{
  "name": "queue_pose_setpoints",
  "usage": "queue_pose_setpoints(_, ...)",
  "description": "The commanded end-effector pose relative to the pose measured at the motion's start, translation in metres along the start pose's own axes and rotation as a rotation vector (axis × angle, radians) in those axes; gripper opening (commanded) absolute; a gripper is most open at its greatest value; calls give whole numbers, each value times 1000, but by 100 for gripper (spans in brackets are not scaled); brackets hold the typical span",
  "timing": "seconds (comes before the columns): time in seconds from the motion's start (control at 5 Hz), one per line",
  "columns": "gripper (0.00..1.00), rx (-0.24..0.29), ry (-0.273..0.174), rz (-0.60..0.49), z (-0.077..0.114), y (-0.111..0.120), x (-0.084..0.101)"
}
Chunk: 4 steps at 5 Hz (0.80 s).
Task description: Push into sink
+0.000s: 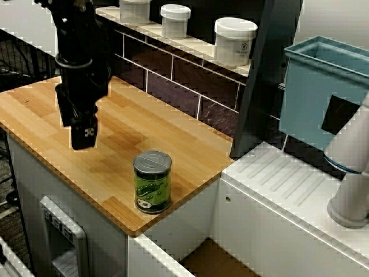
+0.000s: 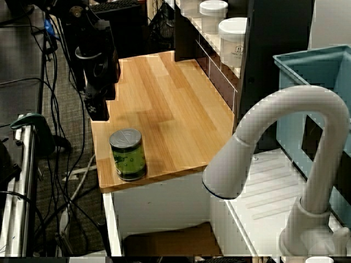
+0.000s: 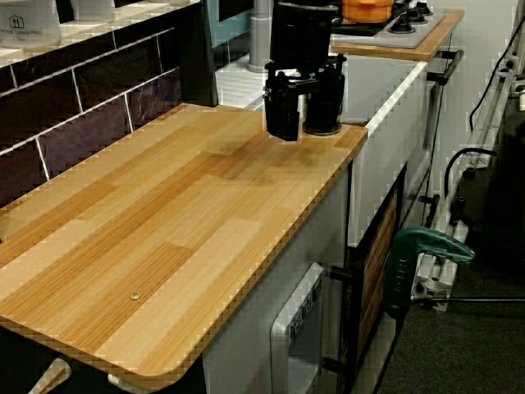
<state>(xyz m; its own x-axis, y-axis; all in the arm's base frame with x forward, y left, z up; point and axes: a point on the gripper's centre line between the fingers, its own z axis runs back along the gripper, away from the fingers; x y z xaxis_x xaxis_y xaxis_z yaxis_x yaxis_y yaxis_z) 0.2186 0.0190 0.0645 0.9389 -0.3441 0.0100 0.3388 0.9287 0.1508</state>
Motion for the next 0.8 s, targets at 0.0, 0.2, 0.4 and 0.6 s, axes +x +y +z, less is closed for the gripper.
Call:
queue_pose_setpoints(0.0, 100, 77, 10, 68, 5, -17, 15)
queue_pose_setpoints(0.2, 100, 80, -14, 91, 6, -19, 21)
queue_pose_setpoints(0.4, 100, 90, -25, 96, 9, -20, 29)
queue_pose_setpoints(0.6, 100, 66, -25, 118, 14, -15, 33)
